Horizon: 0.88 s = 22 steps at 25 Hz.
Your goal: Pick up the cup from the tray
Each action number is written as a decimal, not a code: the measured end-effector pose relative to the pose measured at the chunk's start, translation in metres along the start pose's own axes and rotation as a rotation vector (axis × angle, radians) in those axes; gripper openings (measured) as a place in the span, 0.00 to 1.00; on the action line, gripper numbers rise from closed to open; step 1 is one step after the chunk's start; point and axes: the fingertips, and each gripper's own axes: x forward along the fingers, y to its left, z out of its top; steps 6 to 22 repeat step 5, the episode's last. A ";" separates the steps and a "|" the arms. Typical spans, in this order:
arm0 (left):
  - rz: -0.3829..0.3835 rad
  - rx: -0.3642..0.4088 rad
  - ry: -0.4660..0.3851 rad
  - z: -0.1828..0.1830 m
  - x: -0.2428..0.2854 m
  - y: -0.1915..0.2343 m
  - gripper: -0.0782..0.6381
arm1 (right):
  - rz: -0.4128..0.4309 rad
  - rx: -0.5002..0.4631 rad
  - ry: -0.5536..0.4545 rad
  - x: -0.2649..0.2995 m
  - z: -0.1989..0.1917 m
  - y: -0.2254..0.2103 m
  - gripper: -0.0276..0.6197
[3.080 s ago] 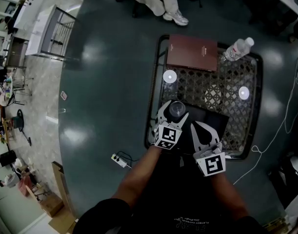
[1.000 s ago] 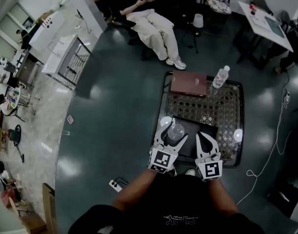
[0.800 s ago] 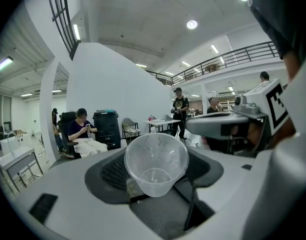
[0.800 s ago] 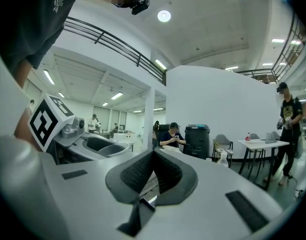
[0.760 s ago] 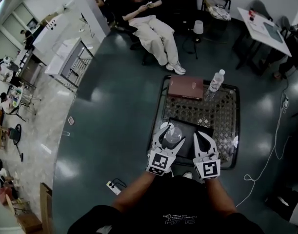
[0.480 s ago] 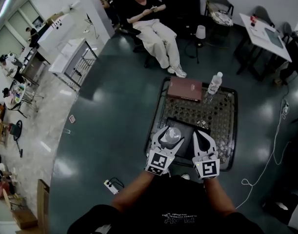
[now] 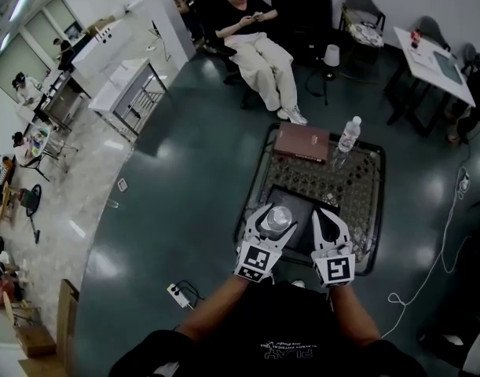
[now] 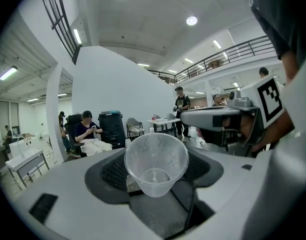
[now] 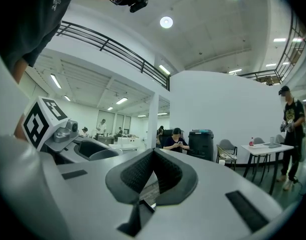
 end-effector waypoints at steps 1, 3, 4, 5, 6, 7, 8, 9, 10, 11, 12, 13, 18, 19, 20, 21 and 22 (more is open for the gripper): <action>0.002 -0.001 0.002 -0.001 -0.002 -0.001 0.57 | 0.005 -0.002 -0.003 -0.002 -0.003 0.001 0.05; 0.005 -0.004 0.006 -0.003 -0.005 -0.003 0.57 | 0.011 0.002 -0.003 -0.005 -0.006 0.004 0.05; 0.007 -0.006 0.009 -0.004 -0.007 -0.004 0.57 | 0.012 0.005 -0.003 -0.007 -0.004 0.005 0.05; 0.009 -0.008 0.011 -0.005 -0.009 -0.005 0.57 | 0.013 0.009 -0.003 -0.008 -0.002 0.006 0.05; 0.009 -0.008 0.011 -0.005 -0.009 -0.005 0.57 | 0.013 0.009 -0.003 -0.008 -0.002 0.006 0.05; 0.009 -0.008 0.011 -0.005 -0.009 -0.005 0.57 | 0.013 0.009 -0.003 -0.008 -0.002 0.006 0.05; 0.009 -0.008 0.011 -0.005 -0.009 -0.005 0.57 | 0.013 0.009 -0.003 -0.008 -0.002 0.006 0.05; 0.009 -0.008 0.011 -0.005 -0.009 -0.005 0.57 | 0.013 0.009 -0.003 -0.008 -0.002 0.006 0.05; 0.009 -0.008 0.011 -0.005 -0.009 -0.005 0.57 | 0.013 0.009 -0.003 -0.008 -0.002 0.006 0.05; 0.009 -0.008 0.011 -0.005 -0.009 -0.005 0.57 | 0.013 0.009 -0.003 -0.008 -0.002 0.006 0.05; 0.009 -0.008 0.011 -0.005 -0.009 -0.005 0.57 | 0.013 0.009 -0.003 -0.008 -0.002 0.006 0.05; 0.009 -0.008 0.011 -0.005 -0.009 -0.005 0.57 | 0.013 0.009 -0.003 -0.008 -0.002 0.006 0.05; 0.009 -0.008 0.011 -0.005 -0.009 -0.005 0.57 | 0.013 0.009 -0.003 -0.008 -0.002 0.006 0.05; 0.009 -0.008 0.011 -0.005 -0.009 -0.005 0.57 | 0.013 0.009 -0.003 -0.008 -0.002 0.006 0.05; 0.009 -0.008 0.011 -0.005 -0.009 -0.005 0.57 | 0.013 0.009 -0.003 -0.008 -0.002 0.006 0.05; 0.009 -0.008 0.011 -0.005 -0.009 -0.005 0.57 | 0.013 0.009 -0.003 -0.008 -0.002 0.006 0.05; 0.009 -0.008 0.011 -0.005 -0.009 -0.005 0.57 | 0.013 0.009 -0.003 -0.008 -0.002 0.006 0.05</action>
